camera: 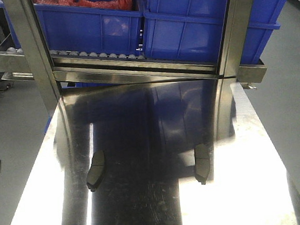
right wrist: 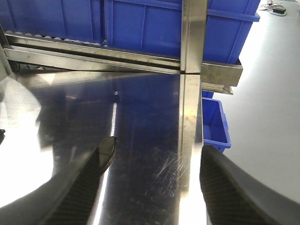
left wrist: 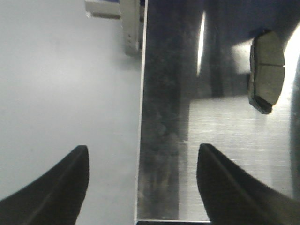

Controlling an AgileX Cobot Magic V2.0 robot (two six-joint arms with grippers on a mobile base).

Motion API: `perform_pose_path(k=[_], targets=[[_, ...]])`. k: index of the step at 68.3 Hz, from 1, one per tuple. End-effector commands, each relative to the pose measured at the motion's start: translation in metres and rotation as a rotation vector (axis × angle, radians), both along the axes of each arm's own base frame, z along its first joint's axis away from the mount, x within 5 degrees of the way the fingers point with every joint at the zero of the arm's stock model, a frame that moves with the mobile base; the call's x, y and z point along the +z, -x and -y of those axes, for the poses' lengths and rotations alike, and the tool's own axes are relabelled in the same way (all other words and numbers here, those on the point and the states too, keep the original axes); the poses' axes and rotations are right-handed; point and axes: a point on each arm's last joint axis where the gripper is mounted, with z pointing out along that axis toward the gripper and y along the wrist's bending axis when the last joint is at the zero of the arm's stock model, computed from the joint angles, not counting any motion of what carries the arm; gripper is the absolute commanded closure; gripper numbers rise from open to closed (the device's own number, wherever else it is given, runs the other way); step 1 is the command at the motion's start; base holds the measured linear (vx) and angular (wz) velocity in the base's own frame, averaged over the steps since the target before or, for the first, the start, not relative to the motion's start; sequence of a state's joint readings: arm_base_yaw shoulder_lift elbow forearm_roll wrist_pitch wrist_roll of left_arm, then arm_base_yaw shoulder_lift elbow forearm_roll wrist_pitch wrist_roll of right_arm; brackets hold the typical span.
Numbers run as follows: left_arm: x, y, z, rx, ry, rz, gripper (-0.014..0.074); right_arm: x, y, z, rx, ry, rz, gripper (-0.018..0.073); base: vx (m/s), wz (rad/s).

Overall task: Move and align brake pads A on conveyor
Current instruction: 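Lower the left gripper onto the brake pad nearest it and close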

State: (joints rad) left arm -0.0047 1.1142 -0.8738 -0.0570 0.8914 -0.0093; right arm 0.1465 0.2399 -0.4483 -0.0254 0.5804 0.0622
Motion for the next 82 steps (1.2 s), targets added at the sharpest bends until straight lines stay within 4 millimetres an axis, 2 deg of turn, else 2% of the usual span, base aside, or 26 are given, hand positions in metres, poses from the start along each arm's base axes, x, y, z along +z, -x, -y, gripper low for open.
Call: perform_pose_path(k=[1, 14, 29, 51, 65, 82], targets=[[0.012, -0.019, 0.008, -0.038, 0.066, 0.062, 0.0136, 0.014, -0.001, 0.000, -0.004, 0.002, 0.087, 0.0106, 0.00, 0.00], [0.011, -0.047, 0.025, -0.120, 0.128, 0.035, 0.0146, 0.014, -0.001, 0.000, -0.004, 0.002, 0.087, 0.0106, 0.00, 0.00], [0.004, -0.074, 0.074, -0.276, 0.112, -0.003, 0.0174, 0.014, -0.001, 0.000, -0.004, 0.002, 0.087, 0.0106, 0.00, 0.00], [-0.023, -0.105, 0.135, -0.340, 0.013, -0.055, 0.0174, 0.014, -0.001, 0.000, -0.004, 0.002, 0.087, 0.0106, 0.00, 0.00], [-0.043, -0.120, 0.150, -0.328, 0.002, -0.096, 0.0174, 0.014, -0.001, 0.000, -0.004, 0.002, 0.087, 0.0106, 0.00, 0.00], [-0.062, -0.137, 0.158, -0.281, 0.015, -0.134, 0.0174, 0.014, -0.001, 0.000, -0.004, 0.002, 0.087, 0.0106, 0.00, 0.00]])
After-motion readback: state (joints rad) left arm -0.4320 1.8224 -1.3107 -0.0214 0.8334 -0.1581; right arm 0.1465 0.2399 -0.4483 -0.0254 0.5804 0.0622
